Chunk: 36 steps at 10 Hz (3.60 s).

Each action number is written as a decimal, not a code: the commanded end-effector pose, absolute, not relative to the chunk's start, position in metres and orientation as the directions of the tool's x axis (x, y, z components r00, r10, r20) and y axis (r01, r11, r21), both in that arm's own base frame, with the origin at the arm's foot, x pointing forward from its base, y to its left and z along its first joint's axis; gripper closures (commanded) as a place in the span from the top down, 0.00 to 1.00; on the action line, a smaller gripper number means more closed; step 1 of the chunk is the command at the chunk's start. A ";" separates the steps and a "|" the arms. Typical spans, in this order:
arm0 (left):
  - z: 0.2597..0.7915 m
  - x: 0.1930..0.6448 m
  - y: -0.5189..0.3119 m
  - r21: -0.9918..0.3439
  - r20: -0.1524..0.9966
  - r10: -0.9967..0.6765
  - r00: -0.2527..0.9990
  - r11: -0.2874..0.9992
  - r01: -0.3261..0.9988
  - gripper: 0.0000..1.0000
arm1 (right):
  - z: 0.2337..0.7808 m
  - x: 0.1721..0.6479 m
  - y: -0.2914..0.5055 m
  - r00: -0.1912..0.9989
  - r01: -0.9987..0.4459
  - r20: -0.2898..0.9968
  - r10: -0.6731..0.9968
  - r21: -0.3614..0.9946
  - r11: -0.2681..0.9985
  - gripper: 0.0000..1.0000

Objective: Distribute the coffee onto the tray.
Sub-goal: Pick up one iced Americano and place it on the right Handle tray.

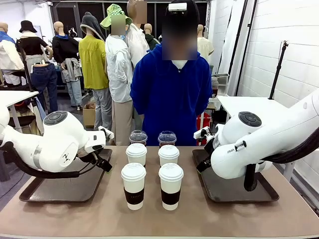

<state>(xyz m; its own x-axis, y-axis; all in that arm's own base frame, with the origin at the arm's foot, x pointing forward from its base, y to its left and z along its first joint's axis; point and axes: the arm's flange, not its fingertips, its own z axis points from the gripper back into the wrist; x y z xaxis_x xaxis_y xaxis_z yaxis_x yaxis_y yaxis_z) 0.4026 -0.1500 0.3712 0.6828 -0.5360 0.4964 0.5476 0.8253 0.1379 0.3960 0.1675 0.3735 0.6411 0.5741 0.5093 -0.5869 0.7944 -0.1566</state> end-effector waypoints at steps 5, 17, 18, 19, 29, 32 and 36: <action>0.445 0.383 -0.162 0.173 0.454 -0.579 0.677 0.803 0.571 1.00 | 0.431 0.380 0.153 0.605 -0.648 0.522 0.601 -0.116 0.753 1.00; 0.528 0.348 -0.165 0.180 0.504 -0.584 0.636 0.792 0.584 1.00 | 0.529 0.344 0.138 0.500 -0.683 0.635 0.590 -0.131 0.719 1.00; 0.528 0.348 -0.163 0.187 0.499 -0.591 0.634 0.788 0.587 1.00 | 0.530 0.344 0.138 0.494 -0.690 0.640 0.589 -0.124 0.713 1.00; 0.531 0.347 -0.158 0.178 0.510 -0.606 0.610 0.769 0.614 1.00 | 0.532 0.343 0.135 0.475 -0.708 0.652 0.591 -0.116 0.697 1.00; 0.532 0.330 -0.130 0.109 0.683 -0.666 0.299 0.498 0.860 1.00 | 0.539 0.339 0.092 0.180 -0.911 0.802 0.570 -0.084 0.404 1.00; 0.528 0.325 -0.127 0.138 0.686 -0.674 0.274 0.490 0.861 1.00 | 0.535 0.339 0.097 0.171 -0.920 0.786 0.594 -0.088 0.382 1.00; 0.551 0.337 -0.134 0.136 0.664 -0.683 0.305 0.510 0.849 1.00 | 0.542 0.341 0.098 0.182 -0.914 0.785 0.592 -0.086 0.396 1.00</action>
<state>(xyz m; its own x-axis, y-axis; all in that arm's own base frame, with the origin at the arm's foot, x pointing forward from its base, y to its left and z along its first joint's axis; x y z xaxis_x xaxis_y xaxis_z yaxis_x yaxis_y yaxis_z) 0.3394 -0.1333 0.5517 0.3072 -0.6777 0.6681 0.8392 0.5239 0.1456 0.3398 0.0979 0.5431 0.1943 0.5968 0.7785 -0.9068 0.4119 -0.0895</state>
